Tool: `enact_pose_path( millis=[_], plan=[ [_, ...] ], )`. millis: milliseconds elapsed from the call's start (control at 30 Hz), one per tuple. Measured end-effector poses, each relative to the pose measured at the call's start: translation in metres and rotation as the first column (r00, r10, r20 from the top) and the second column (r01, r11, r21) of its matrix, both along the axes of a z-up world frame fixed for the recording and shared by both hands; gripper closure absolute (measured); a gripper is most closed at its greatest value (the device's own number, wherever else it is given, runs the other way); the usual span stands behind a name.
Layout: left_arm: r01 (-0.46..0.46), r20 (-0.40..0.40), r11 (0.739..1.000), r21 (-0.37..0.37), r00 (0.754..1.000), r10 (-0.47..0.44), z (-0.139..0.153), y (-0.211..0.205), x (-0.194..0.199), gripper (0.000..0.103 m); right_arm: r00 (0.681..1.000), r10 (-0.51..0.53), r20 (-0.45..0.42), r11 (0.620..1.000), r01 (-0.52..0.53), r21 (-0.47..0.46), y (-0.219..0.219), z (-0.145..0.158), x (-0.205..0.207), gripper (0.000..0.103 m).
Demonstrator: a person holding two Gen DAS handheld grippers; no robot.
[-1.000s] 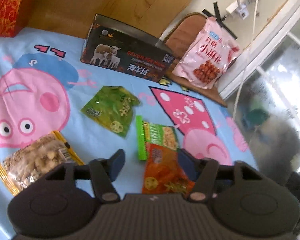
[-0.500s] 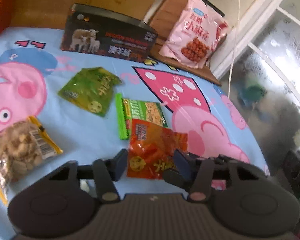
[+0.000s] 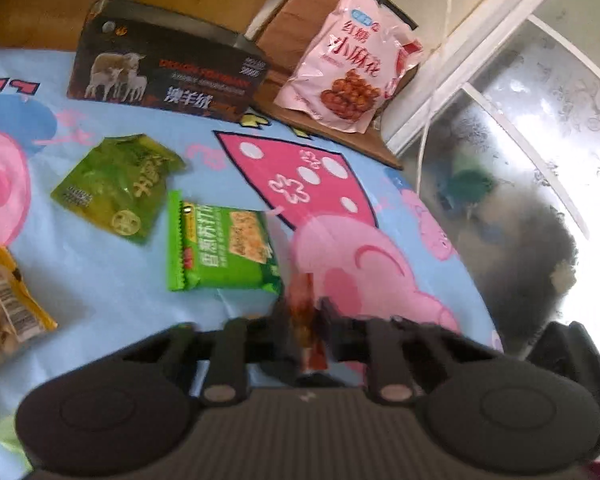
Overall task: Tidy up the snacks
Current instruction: 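Carry the orange bag over the tin box and open the left tool, then grasp the clear nut bag with yellow label using the left tool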
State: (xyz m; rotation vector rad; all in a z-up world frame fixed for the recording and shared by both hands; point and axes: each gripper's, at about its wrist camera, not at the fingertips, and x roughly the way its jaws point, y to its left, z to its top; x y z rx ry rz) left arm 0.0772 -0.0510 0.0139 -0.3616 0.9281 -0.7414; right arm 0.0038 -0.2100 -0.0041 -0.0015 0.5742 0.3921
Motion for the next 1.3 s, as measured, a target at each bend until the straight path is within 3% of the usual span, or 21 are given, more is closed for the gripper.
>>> enact_pose_path(
  millis=[100,233,500,700,733,767,800,900,967,1100,1300],
  plan=[
    [0.001,-0.056,0.997,-0.079,0.998,-0.005,-0.003,0.014,0.004,0.088,1.0,-0.024,-0.012,0.998,0.025,0.058,-0.011,0.001,0.0,0.065],
    [0.015,0.007,0.991,-0.134,1.0,-0.014,0.023,0.026,0.007,0.087,0.997,-0.009,0.074,0.998,0.005,0.056,-0.007,0.014,-0.008,0.065],
    [0.0,0.131,0.997,-0.072,0.991,0.01,0.075,0.017,0.07,0.087,0.972,0.009,0.236,1.0,-0.016,0.027,-0.002,0.049,0.043,0.065],
    [-0.038,0.184,0.998,-0.053,0.982,0.047,0.096,0.009,0.15,0.086,0.968,-0.02,0.249,0.999,0.009,0.047,-0.008,0.064,0.121,0.065],
    [-0.054,0.195,0.998,-0.042,0.979,0.061,0.097,0.007,0.164,0.085,0.967,-0.021,0.255,0.999,0.008,0.052,-0.007,0.066,0.135,0.065],
    [-0.071,0.198,0.997,-0.031,0.977,0.076,0.096,0.007,0.174,0.075,0.965,-0.022,0.262,0.999,0.011,0.043,-0.005,0.067,0.15,0.065],
    [-0.101,0.194,0.995,-0.01,0.976,0.101,0.093,0.005,0.187,0.058,0.963,-0.024,0.267,0.999,0.016,0.031,-0.002,0.067,0.162,0.064],
    [-0.204,0.204,0.977,0.065,0.961,0.187,0.083,0.01,0.208,0.054,0.966,-0.068,0.251,0.997,0.074,-0.014,0.005,0.06,0.201,0.059],
    [-0.22,0.209,0.975,0.04,0.956,0.207,0.077,0.027,0.202,0.054,0.975,-0.092,0.202,0.995,0.095,-0.008,0.0,0.054,0.214,0.058],
    [-0.222,0.186,0.975,0.014,0.959,0.215,0.061,0.062,0.17,0.054,0.992,-0.064,0.11,0.989,0.048,0.141,-0.031,0.046,0.192,0.058],
    [-0.213,0.051,0.977,-0.007,0.976,0.213,0.02,0.088,0.113,0.054,0.991,0.067,-0.118,0.945,-0.025,0.327,-0.05,0.017,0.159,0.058]
  ],
)
